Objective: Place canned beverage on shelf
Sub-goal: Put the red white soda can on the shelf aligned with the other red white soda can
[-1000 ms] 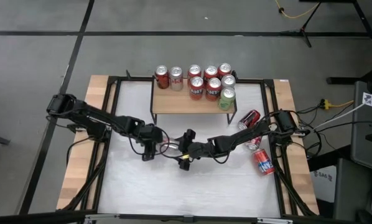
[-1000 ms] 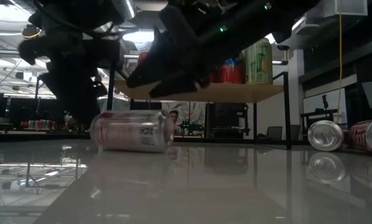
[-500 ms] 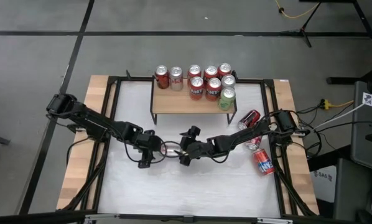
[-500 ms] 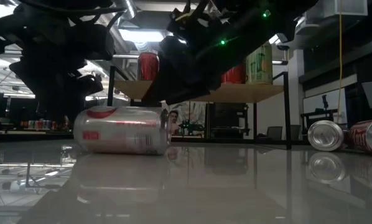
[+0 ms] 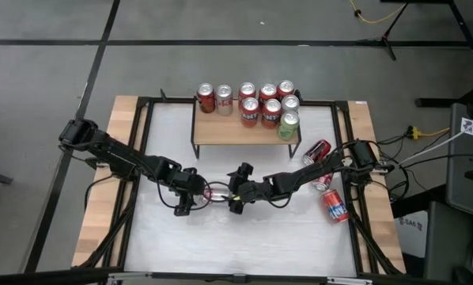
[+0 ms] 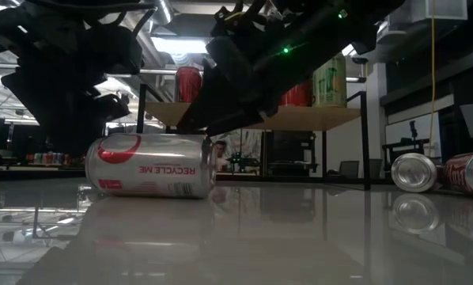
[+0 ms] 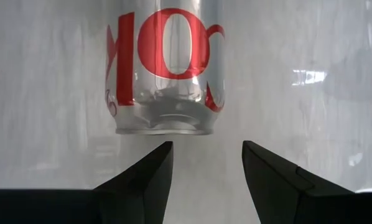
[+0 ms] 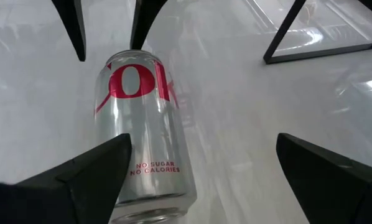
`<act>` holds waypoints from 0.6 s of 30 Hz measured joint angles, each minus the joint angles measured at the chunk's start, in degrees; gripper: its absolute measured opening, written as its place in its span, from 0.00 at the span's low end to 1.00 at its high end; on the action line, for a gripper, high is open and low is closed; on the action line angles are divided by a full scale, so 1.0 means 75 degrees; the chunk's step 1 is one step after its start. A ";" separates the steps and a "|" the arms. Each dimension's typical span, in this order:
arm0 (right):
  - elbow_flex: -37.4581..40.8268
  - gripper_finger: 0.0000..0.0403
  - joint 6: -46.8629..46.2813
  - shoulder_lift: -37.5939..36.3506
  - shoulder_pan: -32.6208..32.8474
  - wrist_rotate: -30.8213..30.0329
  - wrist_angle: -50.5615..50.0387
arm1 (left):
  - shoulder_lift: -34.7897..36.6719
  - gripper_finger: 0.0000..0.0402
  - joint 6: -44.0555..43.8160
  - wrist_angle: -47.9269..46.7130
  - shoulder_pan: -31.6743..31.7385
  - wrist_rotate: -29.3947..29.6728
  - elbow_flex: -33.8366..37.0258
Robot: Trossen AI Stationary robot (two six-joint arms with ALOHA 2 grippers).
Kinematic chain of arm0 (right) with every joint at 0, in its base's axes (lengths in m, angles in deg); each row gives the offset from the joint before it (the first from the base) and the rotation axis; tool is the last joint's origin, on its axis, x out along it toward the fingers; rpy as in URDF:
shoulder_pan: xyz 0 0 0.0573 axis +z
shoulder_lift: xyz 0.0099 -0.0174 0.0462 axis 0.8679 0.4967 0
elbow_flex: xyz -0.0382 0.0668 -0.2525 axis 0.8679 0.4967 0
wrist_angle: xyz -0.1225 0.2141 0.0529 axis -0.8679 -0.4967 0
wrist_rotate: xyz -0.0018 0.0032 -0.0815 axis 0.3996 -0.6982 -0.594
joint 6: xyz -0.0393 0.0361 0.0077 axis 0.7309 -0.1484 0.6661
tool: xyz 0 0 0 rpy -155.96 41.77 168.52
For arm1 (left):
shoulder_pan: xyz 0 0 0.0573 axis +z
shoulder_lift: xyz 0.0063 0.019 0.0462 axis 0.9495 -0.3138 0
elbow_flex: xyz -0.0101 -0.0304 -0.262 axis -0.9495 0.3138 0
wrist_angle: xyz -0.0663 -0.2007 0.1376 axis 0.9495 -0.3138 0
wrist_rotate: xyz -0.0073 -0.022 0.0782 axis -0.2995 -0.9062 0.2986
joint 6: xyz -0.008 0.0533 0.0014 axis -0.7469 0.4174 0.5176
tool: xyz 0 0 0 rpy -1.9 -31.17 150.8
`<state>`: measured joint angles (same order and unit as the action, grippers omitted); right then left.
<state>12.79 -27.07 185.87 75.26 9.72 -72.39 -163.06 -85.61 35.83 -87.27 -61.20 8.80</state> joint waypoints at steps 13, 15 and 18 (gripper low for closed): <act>0.0000 0.97 0.0000 0.0000 -0.0003 0.0000 -0.0009 | 0.0000 0.46 0.0045 -0.0002 0.0004 0.0045 0.0000; 0.0000 0.97 0.0003 0.0000 -0.0003 0.0000 -0.0009 | 0.0000 0.46 0.0047 0.0024 0.0004 0.0048 0.0000; 0.0000 0.97 0.0003 0.0000 -0.0003 0.0000 -0.0009 | 0.0000 0.46 0.0067 0.0041 0.0004 0.0070 0.0000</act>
<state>12.79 -27.05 185.87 75.24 9.72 -72.45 -163.06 -85.11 36.14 -87.24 -60.68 8.80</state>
